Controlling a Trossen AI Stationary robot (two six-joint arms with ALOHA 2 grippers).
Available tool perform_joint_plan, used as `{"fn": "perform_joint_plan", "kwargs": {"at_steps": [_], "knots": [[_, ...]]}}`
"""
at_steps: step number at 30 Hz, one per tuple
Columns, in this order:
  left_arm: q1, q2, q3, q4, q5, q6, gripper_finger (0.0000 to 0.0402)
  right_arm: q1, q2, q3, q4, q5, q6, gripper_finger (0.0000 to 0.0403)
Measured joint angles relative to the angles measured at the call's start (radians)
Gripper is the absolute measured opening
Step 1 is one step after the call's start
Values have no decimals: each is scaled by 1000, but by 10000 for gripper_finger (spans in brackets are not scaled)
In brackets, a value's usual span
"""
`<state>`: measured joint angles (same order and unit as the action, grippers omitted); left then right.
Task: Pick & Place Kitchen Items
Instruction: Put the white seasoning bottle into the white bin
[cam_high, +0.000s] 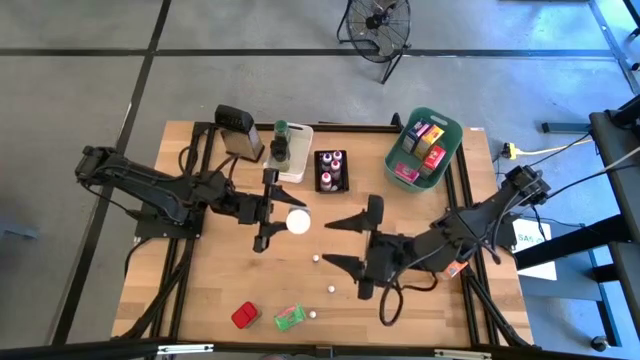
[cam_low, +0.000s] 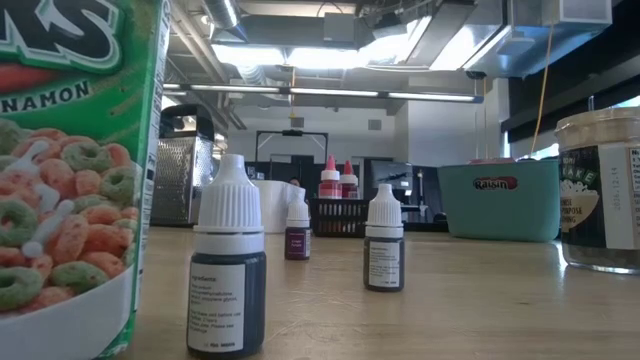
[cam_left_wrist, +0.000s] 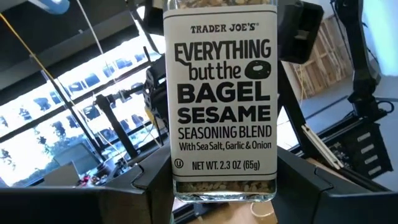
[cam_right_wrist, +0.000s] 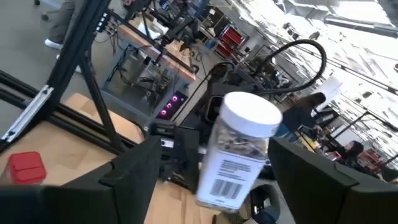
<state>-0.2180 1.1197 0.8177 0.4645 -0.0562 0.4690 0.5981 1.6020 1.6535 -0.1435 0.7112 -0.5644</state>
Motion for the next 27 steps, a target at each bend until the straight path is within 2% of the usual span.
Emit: {"fn": "perform_joint_plan", "kwargs": {"at_steps": [2,7,11,14,19,21,27], "knots": [[0,-1,0,1,-2,0,197,6,0,0,-4,20,0,308],[0,-1,0,0,-2,0,197,3,0,0,-38,159,40,352],[1,-1,0,-13,-2,0,197,-41,0,0,-93,186,153,387],[2,-1,0,-12,-1,-1,197,-93,0,-2,-158,68,208,394],[2,0,0,-12,4,-1,197,-187,6,-2,-136,-270,248,395],[2,4,0,-12,4,-1,197,-211,10,-2,-121,-317,254,395],[5,26,0,-12,2,20,197,-272,53,-1,-43,-329,244,396]]}}
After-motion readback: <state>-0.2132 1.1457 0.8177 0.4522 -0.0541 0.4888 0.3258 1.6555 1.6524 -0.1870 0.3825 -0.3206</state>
